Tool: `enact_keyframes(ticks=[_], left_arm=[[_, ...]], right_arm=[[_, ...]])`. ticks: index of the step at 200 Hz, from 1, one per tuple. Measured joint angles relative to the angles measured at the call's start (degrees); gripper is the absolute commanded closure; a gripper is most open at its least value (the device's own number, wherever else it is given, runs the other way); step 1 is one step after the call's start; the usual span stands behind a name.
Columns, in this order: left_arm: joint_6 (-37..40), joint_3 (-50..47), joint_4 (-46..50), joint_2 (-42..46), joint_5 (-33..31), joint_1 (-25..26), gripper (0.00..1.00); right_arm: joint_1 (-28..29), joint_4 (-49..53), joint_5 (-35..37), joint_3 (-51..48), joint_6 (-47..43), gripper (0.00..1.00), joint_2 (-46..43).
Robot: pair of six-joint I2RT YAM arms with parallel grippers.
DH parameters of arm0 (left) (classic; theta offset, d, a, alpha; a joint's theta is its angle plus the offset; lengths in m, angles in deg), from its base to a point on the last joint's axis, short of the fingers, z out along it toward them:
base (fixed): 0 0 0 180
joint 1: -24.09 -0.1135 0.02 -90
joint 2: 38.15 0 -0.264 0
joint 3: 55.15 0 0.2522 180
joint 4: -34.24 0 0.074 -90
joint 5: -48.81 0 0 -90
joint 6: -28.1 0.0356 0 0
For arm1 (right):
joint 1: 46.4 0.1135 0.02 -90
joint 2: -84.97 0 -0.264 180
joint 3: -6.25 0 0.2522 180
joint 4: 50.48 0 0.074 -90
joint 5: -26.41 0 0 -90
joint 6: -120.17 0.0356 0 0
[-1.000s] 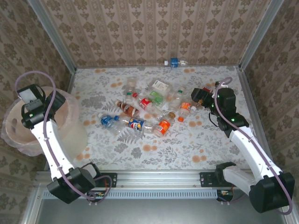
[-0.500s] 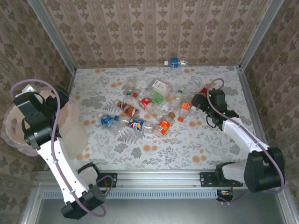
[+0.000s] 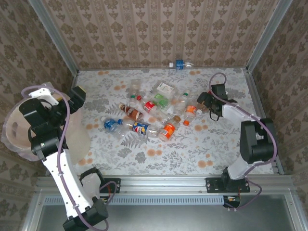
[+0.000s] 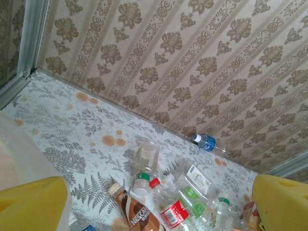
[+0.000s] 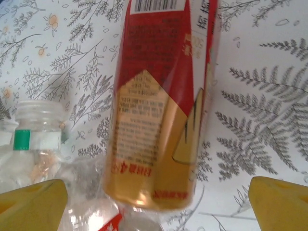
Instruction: Put the plastic bottles in the bin
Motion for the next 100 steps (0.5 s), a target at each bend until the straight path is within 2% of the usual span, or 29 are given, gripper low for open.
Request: enact_keyframes(ticks=[54,100], left_arm=[[0.0,-2.4,-1.8,0.0,0.8,1.3,0.0],[-0.4,-2.6,-3.0,-0.1,0.8,3.2,0.0]], right_arm=[[0.0,4.5,2.4,6.5,-0.8,0.04,9.5],[-0.2,6.8,4.6,6.8,-1.6,0.1,10.5]])
